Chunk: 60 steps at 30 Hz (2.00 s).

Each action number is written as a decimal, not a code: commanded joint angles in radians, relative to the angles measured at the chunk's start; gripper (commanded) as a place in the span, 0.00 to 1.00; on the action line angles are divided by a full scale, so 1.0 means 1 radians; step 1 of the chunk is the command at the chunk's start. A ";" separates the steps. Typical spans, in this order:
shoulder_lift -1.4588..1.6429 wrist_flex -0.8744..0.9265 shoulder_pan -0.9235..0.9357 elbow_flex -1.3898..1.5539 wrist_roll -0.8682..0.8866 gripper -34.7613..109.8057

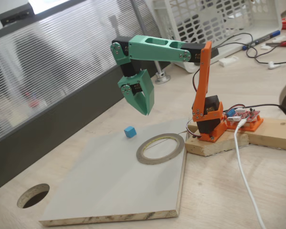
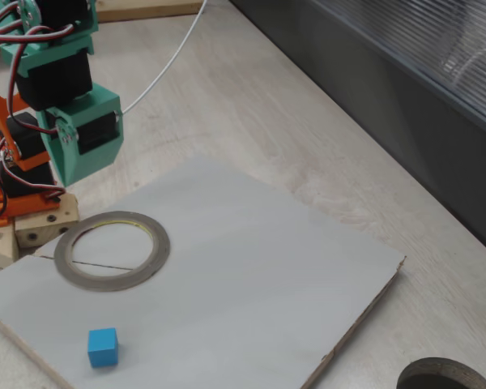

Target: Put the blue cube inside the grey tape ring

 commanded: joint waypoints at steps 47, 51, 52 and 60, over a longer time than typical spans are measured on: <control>-0.104 0.023 0.505 -0.028 0.009 0.27; -0.106 -0.009 0.502 -0.031 0.008 0.27; -0.106 -0.040 0.502 -0.038 0.008 0.27; -0.169 -0.124 0.390 -0.106 0.008 0.27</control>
